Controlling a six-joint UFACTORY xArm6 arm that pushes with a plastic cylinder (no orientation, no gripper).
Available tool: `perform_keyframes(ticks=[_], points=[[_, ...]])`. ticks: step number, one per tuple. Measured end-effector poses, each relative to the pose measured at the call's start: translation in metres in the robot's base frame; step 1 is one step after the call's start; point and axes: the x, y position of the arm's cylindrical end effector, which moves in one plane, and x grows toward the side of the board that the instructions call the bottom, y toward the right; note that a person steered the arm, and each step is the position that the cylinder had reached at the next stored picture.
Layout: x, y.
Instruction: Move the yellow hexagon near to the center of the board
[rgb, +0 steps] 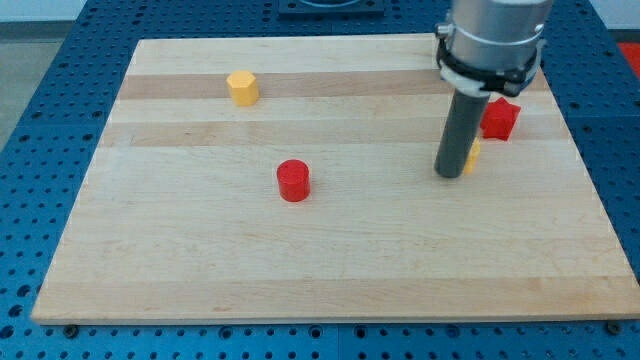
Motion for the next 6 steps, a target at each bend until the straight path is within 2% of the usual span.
perform_keyframes(ticks=[1,2,3,4,5,6], points=[[-0.029,0.019],[-0.034,0.021],[-0.018,-0.041],[-0.046,-0.077],[-0.120,-0.087],[-0.170,-0.139]])
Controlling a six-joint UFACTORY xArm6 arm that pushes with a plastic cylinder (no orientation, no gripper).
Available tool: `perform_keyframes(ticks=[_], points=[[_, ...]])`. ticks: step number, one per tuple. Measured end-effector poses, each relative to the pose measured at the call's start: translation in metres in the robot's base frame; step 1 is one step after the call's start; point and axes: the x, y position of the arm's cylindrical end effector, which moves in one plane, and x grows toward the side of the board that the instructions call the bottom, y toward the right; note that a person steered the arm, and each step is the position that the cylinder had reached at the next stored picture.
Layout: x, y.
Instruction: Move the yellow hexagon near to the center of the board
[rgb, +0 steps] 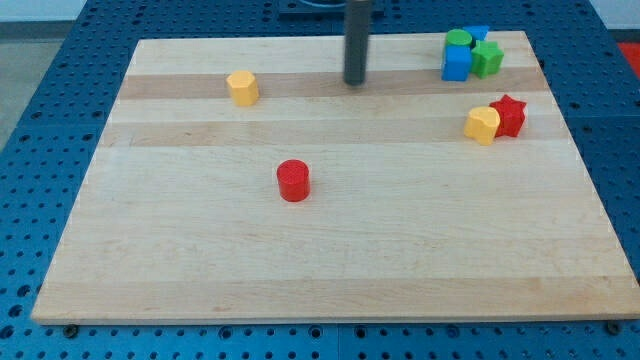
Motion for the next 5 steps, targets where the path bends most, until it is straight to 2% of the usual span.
perform_keyframes(ticks=[2,3,4,5], points=[[-0.010,-0.158],[-0.004,-0.204],[0.017,-0.178],[0.010,-0.123]])
